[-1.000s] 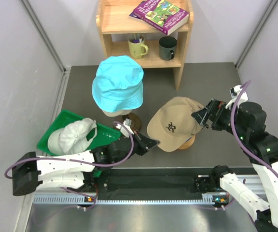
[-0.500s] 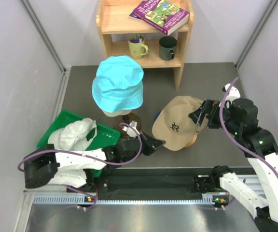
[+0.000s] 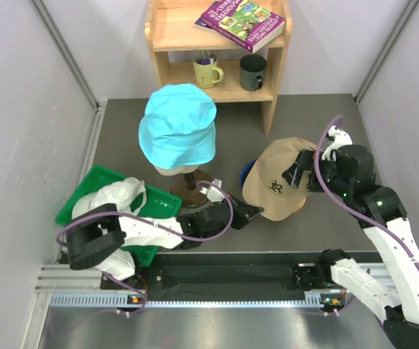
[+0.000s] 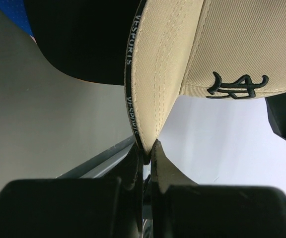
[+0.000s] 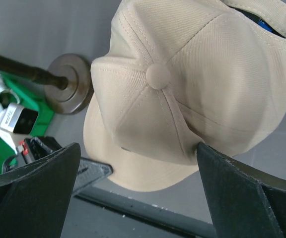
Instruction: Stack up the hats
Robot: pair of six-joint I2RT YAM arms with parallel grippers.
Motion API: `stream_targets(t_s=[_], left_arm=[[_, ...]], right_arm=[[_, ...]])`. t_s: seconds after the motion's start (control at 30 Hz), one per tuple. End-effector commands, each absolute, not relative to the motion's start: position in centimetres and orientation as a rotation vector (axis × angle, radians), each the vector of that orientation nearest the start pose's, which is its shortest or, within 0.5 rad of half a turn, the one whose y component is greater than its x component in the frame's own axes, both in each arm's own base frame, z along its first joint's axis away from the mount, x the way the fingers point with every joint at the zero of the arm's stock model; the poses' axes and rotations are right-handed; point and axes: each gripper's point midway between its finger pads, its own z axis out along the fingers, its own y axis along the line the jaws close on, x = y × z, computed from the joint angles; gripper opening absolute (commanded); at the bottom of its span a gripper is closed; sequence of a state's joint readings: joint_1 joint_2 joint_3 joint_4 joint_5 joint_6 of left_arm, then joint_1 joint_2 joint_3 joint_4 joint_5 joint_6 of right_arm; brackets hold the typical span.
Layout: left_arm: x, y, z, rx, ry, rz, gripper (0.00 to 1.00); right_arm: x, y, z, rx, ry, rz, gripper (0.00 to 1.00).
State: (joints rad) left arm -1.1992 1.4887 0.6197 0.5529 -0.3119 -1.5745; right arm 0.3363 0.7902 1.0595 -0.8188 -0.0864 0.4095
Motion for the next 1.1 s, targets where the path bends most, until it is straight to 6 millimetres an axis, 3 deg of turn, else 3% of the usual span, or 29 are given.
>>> stream_targets(t_s=[0.0, 0.27, 0.4, 0.43, 0.47, 0.57, 0.6, 0.7, 0.9, 1.03, 1.07], left_arm=[[17.6, -41.4, 11.5, -0.627, 2.215, -1.389, 0.00], [17.5, -43.6, 10.1, -0.566, 2.267, -1.415, 0.00], [17.3, -43.3, 10.0, -0.500, 2.325, -1.335, 0.00], [17.2, -43.2, 10.5, -0.491, 2.329, -1.332, 0.05], [17.1, -43.0, 10.6, -0.468, 2.338, -1.316, 0.21], [16.9, -42.1, 11.2, -0.426, 2.362, -1.259, 0.50], [16.7, -41.4, 10.8, -0.414, 2.391, -1.208, 0.56], [16.5, -40.6, 12.5, -0.359, 2.387, -1.184, 0.74], [14.9, -36.8, 13.9, -0.260, 2.454, -1.038, 0.89], [14.5, -32.6, 15.3, -0.197, 2.433, -0.903, 0.96], [14.1, -30.6, 14.2, -0.164, 2.471, -0.793, 0.98]], right_arm=[[24.2, 10.7, 26.4, 0.041, 2.110, 0.460, 1.00], [26.2, 9.3, 24.9, 0.108, 2.121, 0.328, 1.00], [26.1, 9.5, 25.0, 0.110, 2.113, 0.344, 1.00], [26.0, 9.6, 25.2, 0.106, 2.109, 0.352, 1.00], [25.9, 9.8, 25.3, 0.102, 2.110, 0.364, 1.00], [25.5, 10.1, 26.1, 0.078, 2.103, 0.390, 1.00], [25.4, 10.1, 26.6, 0.071, 2.093, 0.398, 1.00], [24.8, 10.3, 27.6, 0.051, 2.091, 0.418, 1.00], [23.3, 10.0, 30.5, 0.054, 2.045, 0.455, 1.00], [21.8, 9.2, 32.2, 0.071, 2.026, 0.449, 1.00], [21.7, 8.7, 32.6, 0.086, 2.010, 0.431, 0.99]])
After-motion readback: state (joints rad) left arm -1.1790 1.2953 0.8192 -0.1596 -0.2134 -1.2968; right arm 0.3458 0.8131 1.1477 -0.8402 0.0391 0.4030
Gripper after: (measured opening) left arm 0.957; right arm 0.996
